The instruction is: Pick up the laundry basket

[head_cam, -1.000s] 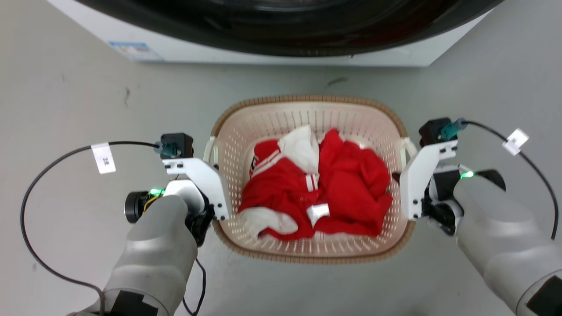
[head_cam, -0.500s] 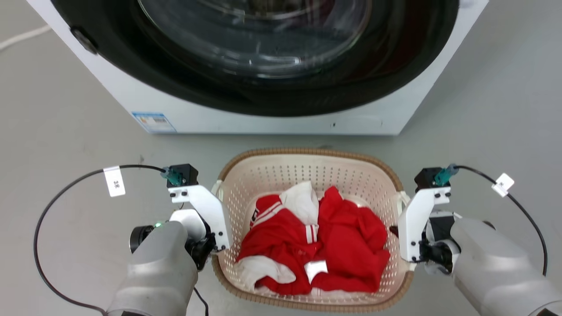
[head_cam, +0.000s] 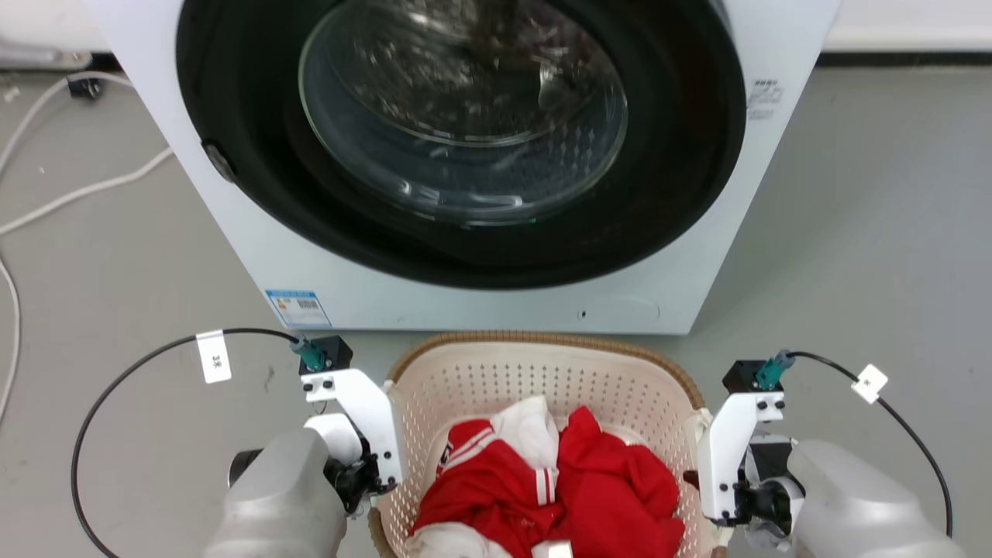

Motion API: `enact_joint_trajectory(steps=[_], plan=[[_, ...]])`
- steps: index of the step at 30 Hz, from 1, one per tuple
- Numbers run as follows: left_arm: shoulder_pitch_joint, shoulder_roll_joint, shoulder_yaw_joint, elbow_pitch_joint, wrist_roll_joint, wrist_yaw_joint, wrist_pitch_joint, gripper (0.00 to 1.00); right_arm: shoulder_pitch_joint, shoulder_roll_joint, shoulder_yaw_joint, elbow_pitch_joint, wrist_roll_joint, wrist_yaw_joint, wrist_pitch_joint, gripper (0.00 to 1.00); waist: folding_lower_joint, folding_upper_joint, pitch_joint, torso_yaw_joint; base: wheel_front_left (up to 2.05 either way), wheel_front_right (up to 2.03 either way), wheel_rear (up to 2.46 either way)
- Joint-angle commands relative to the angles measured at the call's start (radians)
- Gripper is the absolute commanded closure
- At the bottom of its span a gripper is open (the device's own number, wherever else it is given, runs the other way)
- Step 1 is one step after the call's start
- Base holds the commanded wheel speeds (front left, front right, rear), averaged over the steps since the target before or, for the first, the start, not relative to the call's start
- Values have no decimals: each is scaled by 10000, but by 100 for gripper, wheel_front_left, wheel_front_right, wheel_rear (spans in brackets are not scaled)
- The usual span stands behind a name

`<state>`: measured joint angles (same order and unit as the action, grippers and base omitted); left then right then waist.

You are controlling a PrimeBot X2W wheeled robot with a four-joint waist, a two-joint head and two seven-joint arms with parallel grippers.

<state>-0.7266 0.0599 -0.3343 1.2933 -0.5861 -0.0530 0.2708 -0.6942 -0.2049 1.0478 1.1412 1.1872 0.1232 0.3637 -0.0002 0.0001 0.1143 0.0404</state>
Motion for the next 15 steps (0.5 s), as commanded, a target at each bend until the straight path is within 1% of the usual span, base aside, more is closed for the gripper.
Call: enact_joint_trajectory(steps=[1, 6, 15], plan=[[40, 67, 38, -81, -108, 86, -9, 100, 251, 104, 85, 38, 56, 136, 91, 100, 2, -1, -415, 40, 0, 0, 0], [337, 118, 2, -76, -174, 103, 326, 100, 492, 169, 206, 192, 165, 136, 9, 100, 2, -1, -954, 53, 0, 0, 0], [505, 104, -68, -77, -273, 140, 567, 100, 634, 241, 381, 383, 268, 134, -69, 100, 2, -1, -1333, 54, 0, 0, 0]])
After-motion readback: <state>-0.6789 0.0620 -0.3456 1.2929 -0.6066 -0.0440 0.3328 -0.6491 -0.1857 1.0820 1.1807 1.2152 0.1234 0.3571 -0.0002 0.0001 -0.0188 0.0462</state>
